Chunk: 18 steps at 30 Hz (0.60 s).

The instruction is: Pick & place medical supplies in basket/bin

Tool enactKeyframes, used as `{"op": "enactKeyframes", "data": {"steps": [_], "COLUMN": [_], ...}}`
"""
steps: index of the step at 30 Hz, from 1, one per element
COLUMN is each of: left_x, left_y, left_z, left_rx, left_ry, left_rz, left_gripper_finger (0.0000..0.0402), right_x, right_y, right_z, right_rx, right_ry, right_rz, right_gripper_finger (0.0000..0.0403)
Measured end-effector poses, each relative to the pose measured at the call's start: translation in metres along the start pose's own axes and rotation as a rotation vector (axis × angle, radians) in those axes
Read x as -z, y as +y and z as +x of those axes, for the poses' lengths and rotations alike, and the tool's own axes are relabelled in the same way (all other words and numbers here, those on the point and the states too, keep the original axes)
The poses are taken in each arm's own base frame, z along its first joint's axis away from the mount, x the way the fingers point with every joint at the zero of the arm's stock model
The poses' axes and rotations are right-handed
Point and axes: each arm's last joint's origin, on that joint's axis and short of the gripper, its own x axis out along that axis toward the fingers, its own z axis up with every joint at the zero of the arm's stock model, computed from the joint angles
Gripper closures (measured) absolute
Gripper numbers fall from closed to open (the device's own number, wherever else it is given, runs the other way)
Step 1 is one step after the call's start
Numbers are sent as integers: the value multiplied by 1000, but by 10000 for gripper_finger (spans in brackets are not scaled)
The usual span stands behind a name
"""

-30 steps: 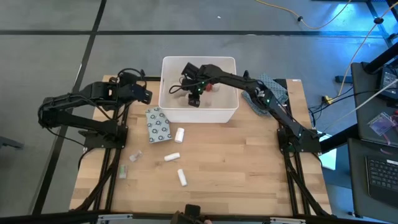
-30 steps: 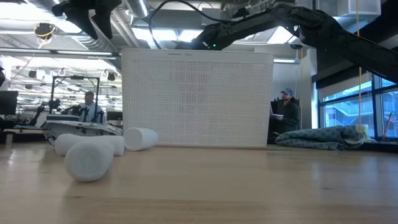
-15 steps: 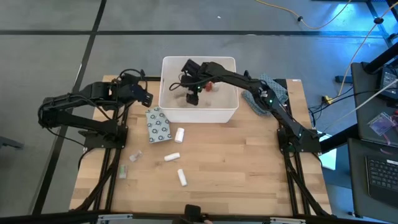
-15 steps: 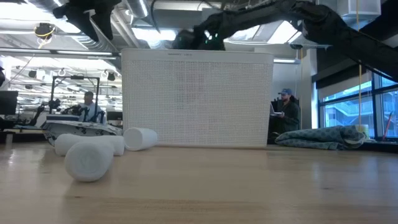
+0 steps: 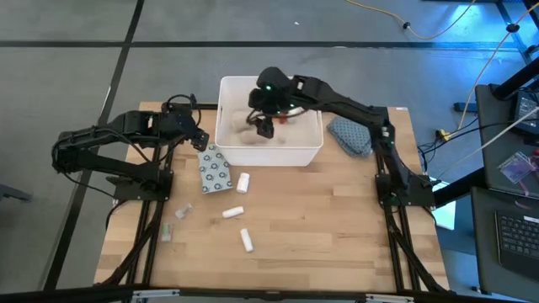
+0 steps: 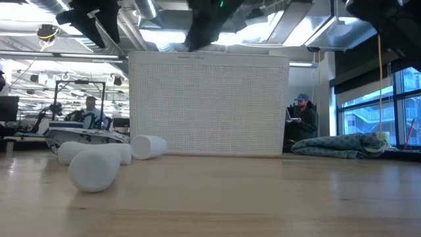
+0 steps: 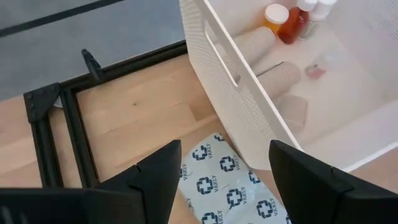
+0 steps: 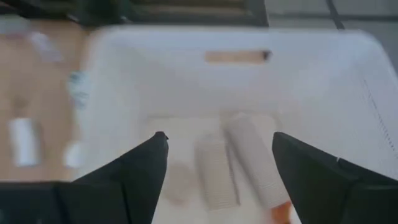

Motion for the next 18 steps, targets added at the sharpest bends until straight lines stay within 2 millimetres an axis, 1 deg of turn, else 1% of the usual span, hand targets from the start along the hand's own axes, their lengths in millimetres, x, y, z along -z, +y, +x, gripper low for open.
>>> {"op": "enactKeyframes", "data": {"steps": [3, 5, 7, 9, 11, 14, 16, 18], "left_x": [0, 0, 0, 1, 1, 4, 6, 11], "left_y": [0, 0, 0, 0, -2, -6, -11, -19], "left_z": [0, 0, 0, 0, 0, 2, 2, 2], "left_rx": [4, 13, 12, 16, 40, 80, 90, 108], "left_ry": [5, 14, 13, 18, 48, 105, 113, 126], "left_rz": [-3, -1, -1, -5, -13, 4, 21, 42], "left_gripper_finger": [167, 167, 167, 167, 167, 167, 167, 167], "right_x": [-11, -15, -17, -18, -15, -7, 2, 9], "right_y": [28, 50, 72, 95, 119, 159, 183, 202], "right_z": [-25, -34, -38, -40, -41, -34, -25, -18], "right_rx": [-62, -102, -146, -195, -293, -431, -453, -415], "right_ry": [-40, -45, -38, -27, 15, 81, 124, 155], "right_rz": [-34, -56, -69, -65, -77, -136, -166, -161], "right_gripper_finger": [116, 116, 116, 116, 116, 116, 116, 116]}}
